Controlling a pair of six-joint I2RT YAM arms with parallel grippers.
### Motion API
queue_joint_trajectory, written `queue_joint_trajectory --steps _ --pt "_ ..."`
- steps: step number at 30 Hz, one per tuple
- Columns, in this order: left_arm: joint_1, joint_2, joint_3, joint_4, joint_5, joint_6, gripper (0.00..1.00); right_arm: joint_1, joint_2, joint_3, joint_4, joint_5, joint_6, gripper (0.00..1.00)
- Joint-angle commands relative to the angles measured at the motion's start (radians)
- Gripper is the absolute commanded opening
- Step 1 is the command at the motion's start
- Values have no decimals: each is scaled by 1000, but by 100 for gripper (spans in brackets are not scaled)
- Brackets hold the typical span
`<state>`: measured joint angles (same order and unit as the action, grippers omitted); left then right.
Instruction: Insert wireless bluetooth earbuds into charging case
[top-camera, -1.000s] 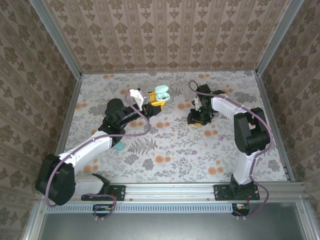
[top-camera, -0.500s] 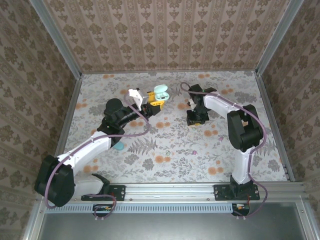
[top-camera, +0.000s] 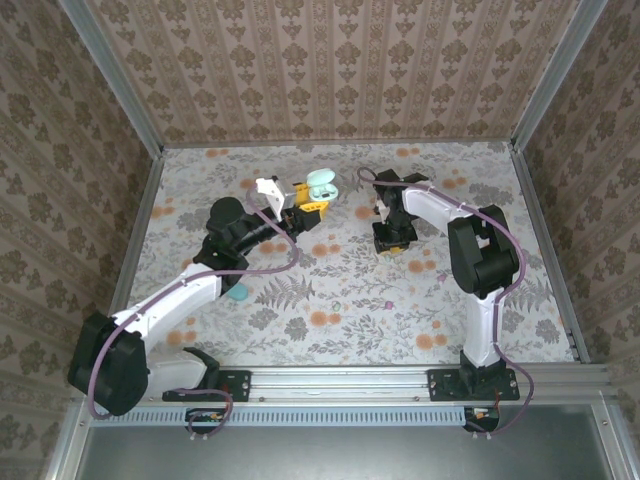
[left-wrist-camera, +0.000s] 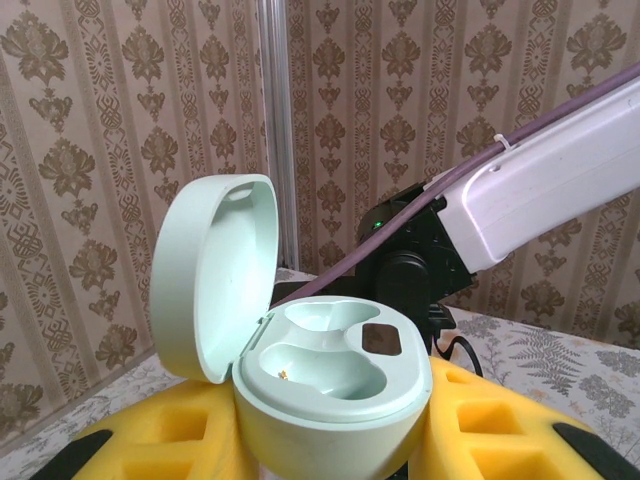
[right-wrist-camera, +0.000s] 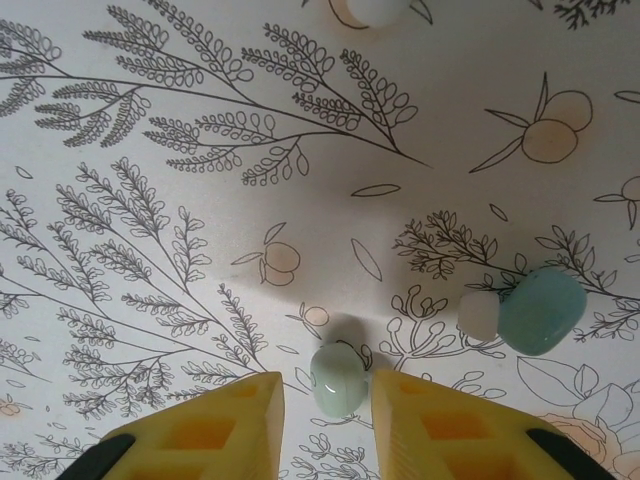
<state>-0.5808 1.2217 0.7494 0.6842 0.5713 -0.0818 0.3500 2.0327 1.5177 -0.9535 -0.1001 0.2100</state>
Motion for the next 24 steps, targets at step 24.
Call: queue_joint_trajectory --steps 24 --pt "6 -28 16 11 -8 22 34 18 91 62 -77 52 -38 28"
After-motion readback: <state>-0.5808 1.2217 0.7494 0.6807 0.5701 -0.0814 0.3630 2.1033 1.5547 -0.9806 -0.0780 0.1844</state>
